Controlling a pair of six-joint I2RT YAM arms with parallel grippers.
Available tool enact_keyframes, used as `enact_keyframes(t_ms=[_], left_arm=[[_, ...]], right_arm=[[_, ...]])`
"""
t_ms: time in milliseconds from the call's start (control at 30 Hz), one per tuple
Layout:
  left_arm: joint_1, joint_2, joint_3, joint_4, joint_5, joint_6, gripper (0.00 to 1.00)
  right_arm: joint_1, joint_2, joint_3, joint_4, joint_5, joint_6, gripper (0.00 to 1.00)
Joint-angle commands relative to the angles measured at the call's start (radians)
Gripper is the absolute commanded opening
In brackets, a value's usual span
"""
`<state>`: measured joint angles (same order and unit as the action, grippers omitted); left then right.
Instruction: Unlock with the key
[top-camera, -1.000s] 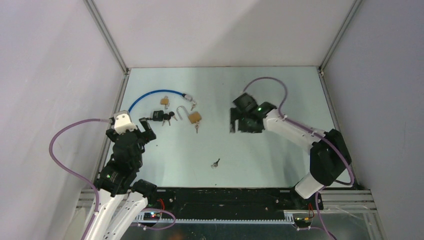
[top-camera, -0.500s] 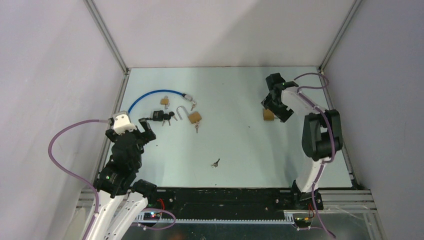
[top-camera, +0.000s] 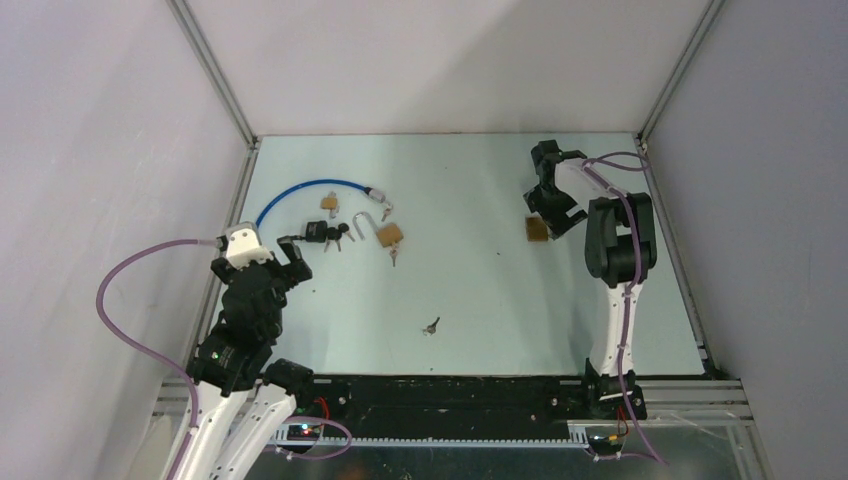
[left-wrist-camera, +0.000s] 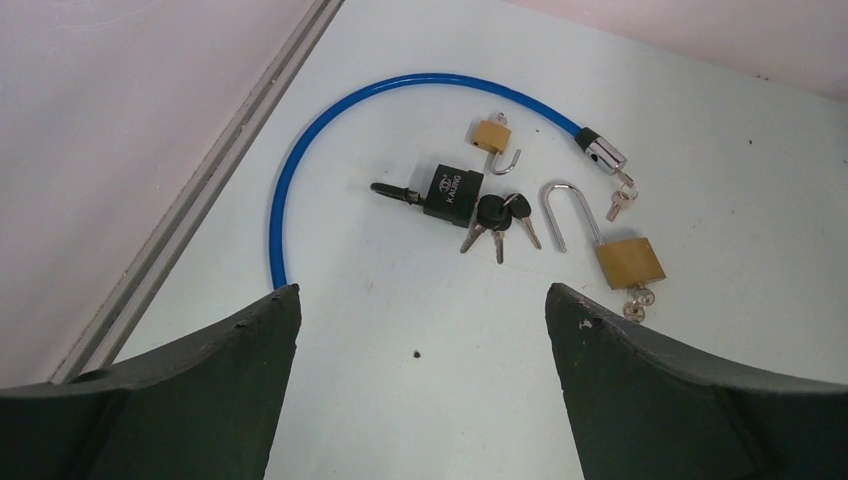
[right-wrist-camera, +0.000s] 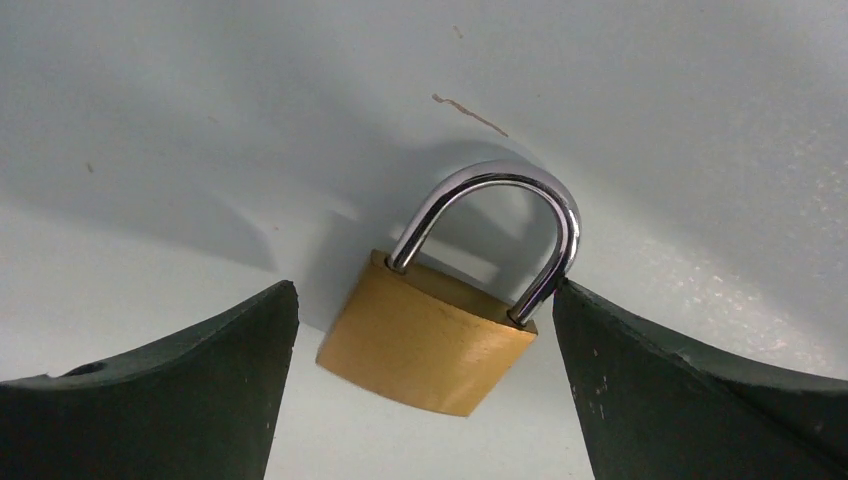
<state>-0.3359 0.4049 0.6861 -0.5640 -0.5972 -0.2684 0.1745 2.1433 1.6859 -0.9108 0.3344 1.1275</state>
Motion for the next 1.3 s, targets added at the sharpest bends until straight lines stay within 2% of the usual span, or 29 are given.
enact_keyframes(t_ms=[0, 200, 333, 500, 667, 867, 1033, 1100, 1167, 1267], left_arm=[[0.014, -0.004, -0.001, 0.018, 0.019, 0.015, 0.95], [0.018, -0.008, -0.003, 0.019, 0.025, 0.015, 0.95], [0.020, -0.013, -0.003, 0.018, 0.031, 0.015, 0.95], [0.022, -0.023, -0.004, 0.019, 0.033, 0.014, 0.95], [0.023, -0.026, -0.004, 0.018, 0.034, 0.014, 0.95], [0.023, -0.028, -0.004, 0.019, 0.039, 0.014, 0.95], [0.024, -0.021, -0.006, 0.019, 0.037, 0.014, 0.95], [0.024, -0.017, -0.005, 0.018, 0.039, 0.014, 0.95], [0.023, -0.009, -0.005, 0.019, 0.041, 0.014, 0.95], [0.024, -0.004, -0.005, 0.021, 0.049, 0.015, 0.95]], right_arm=[[0.000, 0.065, 0.077, -0.050, -0.012, 0.064, 0.99], [0.026, 0.068, 0.033, -0.047, -0.038, 0.050, 0.90], [0.062, 0.002, -0.043, 0.022, -0.055, -0.044, 0.74], [0.097, -0.089, -0.145, 0.103, -0.097, -0.156, 0.44], [0.140, -0.192, -0.267, 0.169, -0.157, -0.274, 0.33], [0.239, -0.253, -0.319, 0.180, -0.204, -0.347, 0.32], [0.322, -0.264, -0.340, 0.181, -0.193, -0.303, 0.32], [0.345, -0.263, -0.346, 0.196, -0.186, -0.305, 0.36], [0.363, -0.260, -0.346, 0.203, -0.174, -0.320, 0.46], [0.386, -0.276, -0.346, 0.200, -0.146, -0.353, 0.74]])
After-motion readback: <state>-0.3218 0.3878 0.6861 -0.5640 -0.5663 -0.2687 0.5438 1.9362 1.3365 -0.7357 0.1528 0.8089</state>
